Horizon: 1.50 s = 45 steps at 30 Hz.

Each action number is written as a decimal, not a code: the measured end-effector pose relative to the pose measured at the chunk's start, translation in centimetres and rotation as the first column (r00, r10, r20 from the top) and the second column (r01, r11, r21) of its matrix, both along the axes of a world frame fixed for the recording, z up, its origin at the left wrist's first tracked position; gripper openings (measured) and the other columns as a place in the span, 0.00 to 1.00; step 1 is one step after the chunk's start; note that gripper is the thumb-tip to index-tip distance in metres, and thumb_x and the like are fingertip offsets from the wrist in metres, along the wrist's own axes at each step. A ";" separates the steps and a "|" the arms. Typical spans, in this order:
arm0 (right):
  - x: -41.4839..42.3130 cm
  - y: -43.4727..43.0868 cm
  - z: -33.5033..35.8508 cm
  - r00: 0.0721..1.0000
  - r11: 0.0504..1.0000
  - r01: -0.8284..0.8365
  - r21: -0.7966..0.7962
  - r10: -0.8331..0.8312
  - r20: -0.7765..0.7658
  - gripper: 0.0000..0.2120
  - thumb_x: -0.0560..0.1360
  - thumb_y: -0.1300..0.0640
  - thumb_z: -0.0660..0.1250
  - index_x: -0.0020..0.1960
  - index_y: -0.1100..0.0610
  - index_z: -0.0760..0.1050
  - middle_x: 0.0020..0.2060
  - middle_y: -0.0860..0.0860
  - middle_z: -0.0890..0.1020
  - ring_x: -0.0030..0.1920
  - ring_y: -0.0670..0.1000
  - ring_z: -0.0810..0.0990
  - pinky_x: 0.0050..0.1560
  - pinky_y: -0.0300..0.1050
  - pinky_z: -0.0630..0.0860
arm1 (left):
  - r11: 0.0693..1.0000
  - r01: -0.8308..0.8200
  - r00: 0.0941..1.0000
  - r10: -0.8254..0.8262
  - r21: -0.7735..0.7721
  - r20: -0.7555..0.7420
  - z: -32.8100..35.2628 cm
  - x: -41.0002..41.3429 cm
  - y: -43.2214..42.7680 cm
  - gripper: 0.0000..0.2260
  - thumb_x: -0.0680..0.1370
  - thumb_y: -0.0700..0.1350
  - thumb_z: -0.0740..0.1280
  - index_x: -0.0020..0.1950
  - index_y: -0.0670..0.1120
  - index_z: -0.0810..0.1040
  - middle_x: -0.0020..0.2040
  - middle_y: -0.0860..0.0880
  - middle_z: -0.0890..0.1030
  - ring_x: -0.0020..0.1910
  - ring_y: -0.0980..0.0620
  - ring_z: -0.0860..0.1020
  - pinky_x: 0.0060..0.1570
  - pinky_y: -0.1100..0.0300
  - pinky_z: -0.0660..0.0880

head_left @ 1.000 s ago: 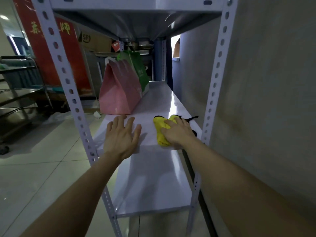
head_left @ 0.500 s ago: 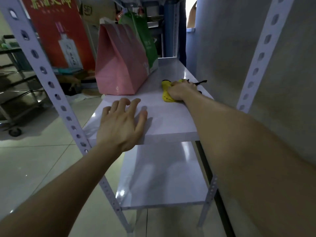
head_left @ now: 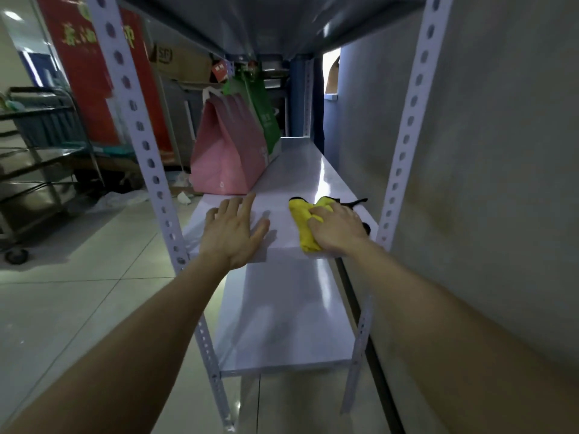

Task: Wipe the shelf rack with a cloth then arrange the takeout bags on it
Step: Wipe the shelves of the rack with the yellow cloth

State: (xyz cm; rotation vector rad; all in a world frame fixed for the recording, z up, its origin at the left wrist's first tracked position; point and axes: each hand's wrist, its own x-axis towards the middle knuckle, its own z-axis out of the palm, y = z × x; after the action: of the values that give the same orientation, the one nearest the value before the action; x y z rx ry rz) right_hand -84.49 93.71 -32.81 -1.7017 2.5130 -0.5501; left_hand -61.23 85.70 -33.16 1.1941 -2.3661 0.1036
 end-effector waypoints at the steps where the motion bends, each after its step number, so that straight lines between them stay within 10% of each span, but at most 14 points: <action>1: 0.3 0.0 -0.1 1.000 1.000 0.002 0.012 -0.002 0.005 0.27 0.83 0.39 0.51 0.80 0.41 0.66 0.80 0.56 0.65 0.77 0.63 0.64 0.79 0.61 0.56 | 0.999 0.030 0.999 -0.031 -0.036 -0.029 0.5 0.6 0.6 0.32 0.83 0.63 0.54 0.81 0.46 0.66 0.72 0.42 0.75 0.69 0.39 0.73 0.68 0.41 0.69; 9: 10.6 -2.2 0.1 0.986 0.987 -0.156 0.037 0.158 -0.050 0.30 0.80 0.38 0.46 0.80 0.39 0.65 0.81 0.56 0.63 0.77 0.61 0.63 0.80 0.59 0.53 | 0.947 -0.163 0.906 0.032 -0.278 -0.422 1.4 9.7 3.4 0.08 0.86 0.53 0.64 0.55 0.49 0.71 0.46 0.51 0.74 0.40 0.49 0.75 0.39 0.47 0.77; 14: 13.6 -4.1 0.2 0.974 0.974 -0.222 0.043 0.223 -0.028 0.29 0.81 0.39 0.46 0.80 0.40 0.65 0.81 0.55 0.63 0.77 0.61 0.63 0.80 0.58 0.53 | 0.975 -0.191 0.685 0.049 -0.114 -0.727 2.0 11.2 1.2 0.26 0.85 0.60 0.64 0.75 0.46 0.62 0.61 0.50 0.71 0.55 0.47 0.76 0.54 0.44 0.78; 23: 13.2 -10.0 -0.1 0.965 0.965 -0.259 0.039 0.260 -0.038 0.35 0.75 0.40 0.42 0.79 0.38 0.65 0.78 0.54 0.67 0.76 0.59 0.65 0.79 0.59 0.57 | 0.960 -0.055 0.691 -0.162 -0.275 -0.704 3.3 8.4 -3.5 0.34 0.88 0.60 0.58 0.88 0.50 0.45 0.85 0.47 0.62 0.75 0.43 0.75 0.65 0.38 0.79; 45: 17.7 -8.9 -0.5 0.911 0.917 -0.398 -0.014 0.393 -0.121 0.30 0.78 0.40 0.45 0.76 0.40 0.72 0.78 0.53 0.69 0.75 0.59 0.67 0.78 0.58 0.59 | 0.930 -0.267 0.758 0.041 -0.252 -0.650 2.4 7.9 -2.6 0.31 0.87 0.59 0.54 0.85 0.44 0.53 0.65 0.39 0.82 0.51 0.36 0.83 0.44 0.50 0.75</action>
State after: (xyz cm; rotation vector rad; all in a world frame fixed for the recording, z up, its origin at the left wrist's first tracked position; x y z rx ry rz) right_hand -66.80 84.77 -33.26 -2.2361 2.1358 -0.4764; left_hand -53.38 83.09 -30.78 1.0442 -1.5724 0.1217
